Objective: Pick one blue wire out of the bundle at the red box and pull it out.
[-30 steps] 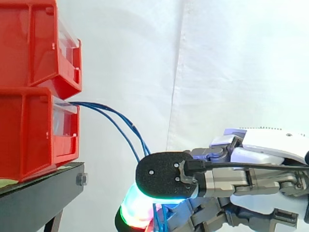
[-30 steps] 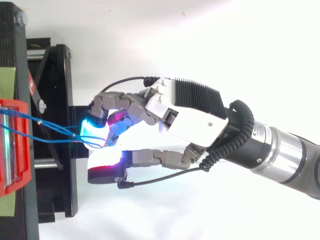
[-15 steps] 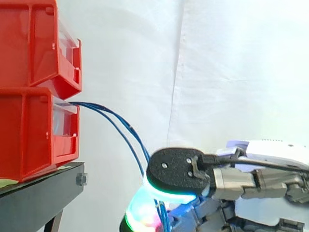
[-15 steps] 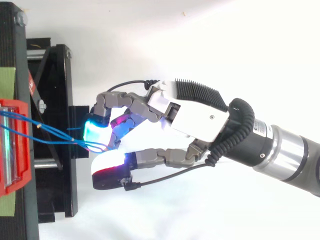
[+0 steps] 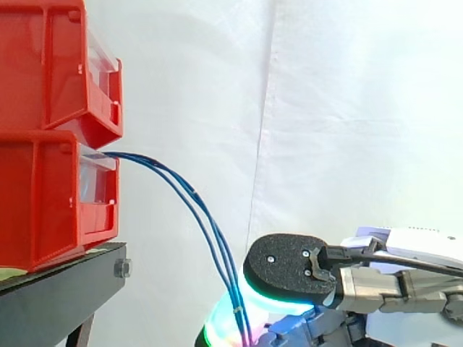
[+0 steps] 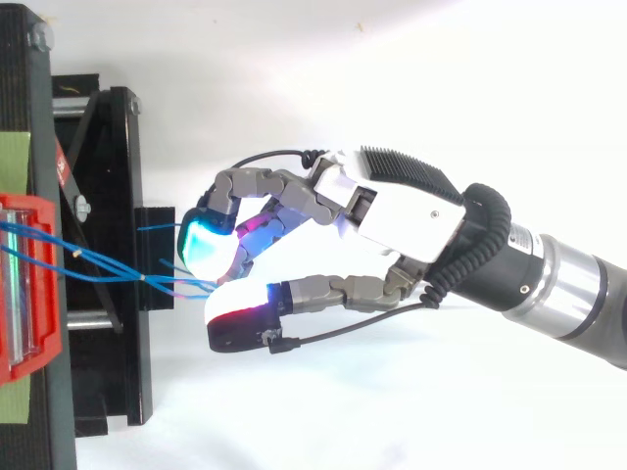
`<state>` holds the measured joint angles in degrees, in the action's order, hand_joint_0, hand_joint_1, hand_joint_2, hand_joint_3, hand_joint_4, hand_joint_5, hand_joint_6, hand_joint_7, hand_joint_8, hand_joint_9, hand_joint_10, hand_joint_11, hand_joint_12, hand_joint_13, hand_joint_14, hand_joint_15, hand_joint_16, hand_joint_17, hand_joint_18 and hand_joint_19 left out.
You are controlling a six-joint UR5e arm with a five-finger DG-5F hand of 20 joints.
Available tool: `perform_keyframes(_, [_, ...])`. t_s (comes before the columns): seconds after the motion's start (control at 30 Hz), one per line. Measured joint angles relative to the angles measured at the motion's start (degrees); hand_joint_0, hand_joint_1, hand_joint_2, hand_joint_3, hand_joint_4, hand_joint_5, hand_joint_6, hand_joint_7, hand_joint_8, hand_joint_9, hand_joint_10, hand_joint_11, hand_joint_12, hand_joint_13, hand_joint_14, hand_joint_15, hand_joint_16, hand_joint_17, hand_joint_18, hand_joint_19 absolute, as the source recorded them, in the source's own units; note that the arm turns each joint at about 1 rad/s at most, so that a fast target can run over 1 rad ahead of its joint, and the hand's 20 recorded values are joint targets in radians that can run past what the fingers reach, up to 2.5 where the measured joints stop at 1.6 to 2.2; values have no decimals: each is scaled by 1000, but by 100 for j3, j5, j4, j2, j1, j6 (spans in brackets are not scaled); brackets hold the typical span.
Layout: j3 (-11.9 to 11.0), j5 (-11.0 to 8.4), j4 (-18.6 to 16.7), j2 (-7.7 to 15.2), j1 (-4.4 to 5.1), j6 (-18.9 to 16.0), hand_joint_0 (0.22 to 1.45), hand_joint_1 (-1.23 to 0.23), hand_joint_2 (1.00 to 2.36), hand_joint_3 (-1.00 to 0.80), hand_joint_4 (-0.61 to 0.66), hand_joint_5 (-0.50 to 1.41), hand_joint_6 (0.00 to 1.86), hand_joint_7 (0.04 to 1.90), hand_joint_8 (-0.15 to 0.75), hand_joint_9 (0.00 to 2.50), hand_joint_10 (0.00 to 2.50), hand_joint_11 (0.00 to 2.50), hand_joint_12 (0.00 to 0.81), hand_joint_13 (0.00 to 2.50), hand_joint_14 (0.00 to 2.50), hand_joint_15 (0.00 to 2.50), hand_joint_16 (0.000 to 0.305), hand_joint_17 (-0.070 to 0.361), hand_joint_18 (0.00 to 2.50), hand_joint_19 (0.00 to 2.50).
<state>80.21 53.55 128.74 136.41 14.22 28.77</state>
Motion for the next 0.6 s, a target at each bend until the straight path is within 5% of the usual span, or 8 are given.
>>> perform_keyframes(0.6, [2, -451, -1323, 289, 95, -70, 528, -691, 1010, -359, 268, -99, 502, 1240, 350, 999, 16, 495, 451, 951, 17, 440, 62, 140, 774, 591])
